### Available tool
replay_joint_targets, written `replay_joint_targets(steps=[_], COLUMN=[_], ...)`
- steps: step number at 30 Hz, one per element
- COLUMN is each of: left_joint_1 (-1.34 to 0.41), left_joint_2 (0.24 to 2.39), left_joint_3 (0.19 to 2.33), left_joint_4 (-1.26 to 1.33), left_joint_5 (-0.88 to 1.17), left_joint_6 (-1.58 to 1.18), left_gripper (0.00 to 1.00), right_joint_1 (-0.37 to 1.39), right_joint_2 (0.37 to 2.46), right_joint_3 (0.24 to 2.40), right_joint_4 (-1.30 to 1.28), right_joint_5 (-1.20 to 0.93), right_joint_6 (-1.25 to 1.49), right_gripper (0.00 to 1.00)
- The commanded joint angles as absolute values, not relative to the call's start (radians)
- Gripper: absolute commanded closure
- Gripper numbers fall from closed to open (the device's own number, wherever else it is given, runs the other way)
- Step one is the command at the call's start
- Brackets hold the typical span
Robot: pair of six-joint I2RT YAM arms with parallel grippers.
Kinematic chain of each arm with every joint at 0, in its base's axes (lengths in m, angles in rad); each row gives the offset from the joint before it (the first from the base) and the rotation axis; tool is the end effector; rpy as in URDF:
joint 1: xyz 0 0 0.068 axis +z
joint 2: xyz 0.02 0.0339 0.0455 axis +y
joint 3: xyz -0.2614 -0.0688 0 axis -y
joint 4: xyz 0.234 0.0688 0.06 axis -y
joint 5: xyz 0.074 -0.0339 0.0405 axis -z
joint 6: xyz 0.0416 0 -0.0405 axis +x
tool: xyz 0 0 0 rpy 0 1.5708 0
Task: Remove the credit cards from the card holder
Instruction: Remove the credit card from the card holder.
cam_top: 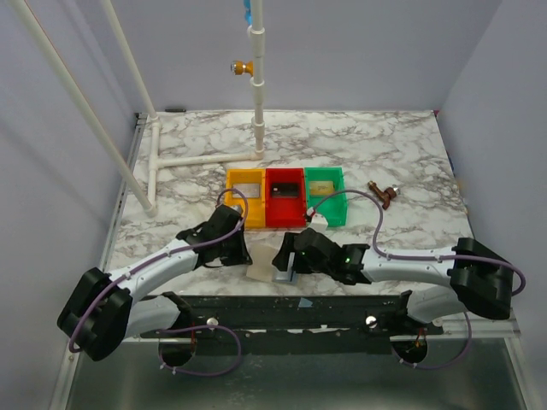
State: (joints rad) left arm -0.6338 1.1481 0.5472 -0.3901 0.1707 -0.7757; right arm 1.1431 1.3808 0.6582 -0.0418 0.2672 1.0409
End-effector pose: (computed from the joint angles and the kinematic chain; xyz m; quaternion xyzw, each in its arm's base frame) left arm 0.1591 -0.1257 0.1729 -0.0434 0.9541 -0.2467 0.1640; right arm 0.1212 0.2395 0.1815 0.0056 0.9131 0.2887 0.2879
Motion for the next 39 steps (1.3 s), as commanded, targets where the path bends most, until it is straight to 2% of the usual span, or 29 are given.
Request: replay_joint_targets(steps=[1,33,39], left_joint_1=[-0.629,-0.629,-0.629], left_joint_2=[1.145,1.163,1.157], left_joint_3=[0.499,0.448,0.446], left_joint_4=[-0.355,-0.255,-0.241], left_joint_5=[0.153,0.191,0.201], left_joint_6=[-0.841,-0.919,-0.919], left_gripper=[1.0,1.0,1.0], right_joint_1=[1.141,1.14,1.141], right_joint_2=[1.362,1.424,1.466], right_joint_3=[0.622,0.727,0.736], right_joint_4=[-0.063,-0.079,-0.009], right_joint_5=[0.266,0.221,0.178], right_joint_6=[1.071,1.031,1.004], right_gripper=[0.22,0.21,0.21])
